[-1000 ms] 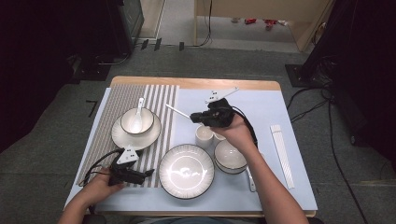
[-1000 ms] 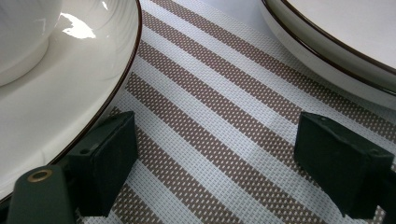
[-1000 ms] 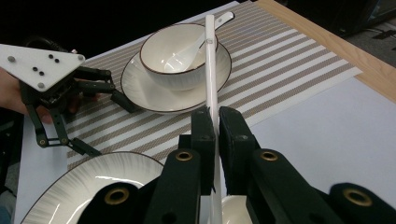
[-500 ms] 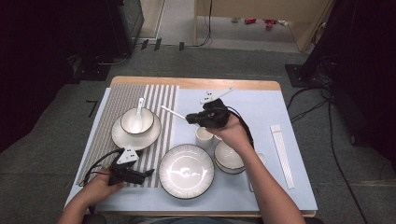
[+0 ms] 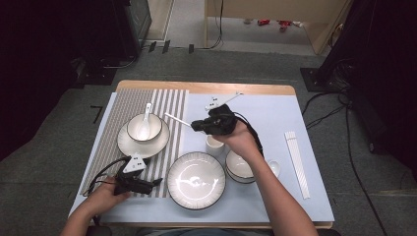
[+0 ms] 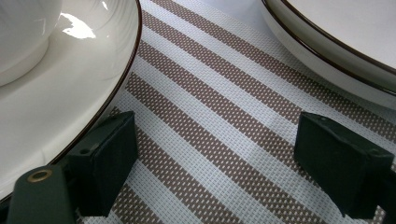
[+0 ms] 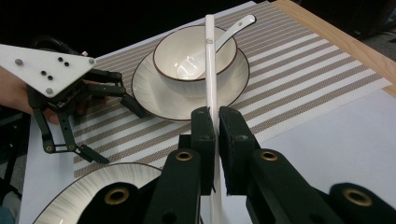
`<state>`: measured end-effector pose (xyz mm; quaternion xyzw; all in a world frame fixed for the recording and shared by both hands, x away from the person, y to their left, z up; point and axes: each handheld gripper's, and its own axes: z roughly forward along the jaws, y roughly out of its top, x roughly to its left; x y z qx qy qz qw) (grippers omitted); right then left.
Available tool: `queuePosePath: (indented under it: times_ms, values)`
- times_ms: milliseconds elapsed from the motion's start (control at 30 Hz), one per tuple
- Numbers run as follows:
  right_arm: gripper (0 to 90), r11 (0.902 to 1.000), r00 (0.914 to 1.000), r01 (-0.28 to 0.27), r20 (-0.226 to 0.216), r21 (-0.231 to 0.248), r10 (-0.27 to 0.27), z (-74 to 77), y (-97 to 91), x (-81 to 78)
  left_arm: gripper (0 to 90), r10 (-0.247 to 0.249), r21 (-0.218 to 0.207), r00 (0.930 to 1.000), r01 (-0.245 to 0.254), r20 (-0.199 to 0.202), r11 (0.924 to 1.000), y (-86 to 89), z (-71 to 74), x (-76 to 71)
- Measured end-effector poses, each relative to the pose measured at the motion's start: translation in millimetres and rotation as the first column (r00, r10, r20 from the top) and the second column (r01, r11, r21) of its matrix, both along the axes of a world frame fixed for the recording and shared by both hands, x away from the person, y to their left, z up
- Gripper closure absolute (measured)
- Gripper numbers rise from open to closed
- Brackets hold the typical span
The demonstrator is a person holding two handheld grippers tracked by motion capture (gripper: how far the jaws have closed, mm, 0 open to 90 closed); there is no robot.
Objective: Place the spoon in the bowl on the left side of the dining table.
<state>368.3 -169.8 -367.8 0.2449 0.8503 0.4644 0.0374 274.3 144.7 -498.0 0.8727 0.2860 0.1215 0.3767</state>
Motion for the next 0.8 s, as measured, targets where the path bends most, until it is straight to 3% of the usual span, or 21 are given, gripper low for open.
queuePosePath:
  times_ms: [800]
  values:
    - [85.3,0.9996,0.9997,-0.026,0.002,-0.008,0.026,1.1,21.7,2.9,13.8,0.000,0.000,1.0000,0.000,0.000,1.0000,0.0,0.0,0.0]
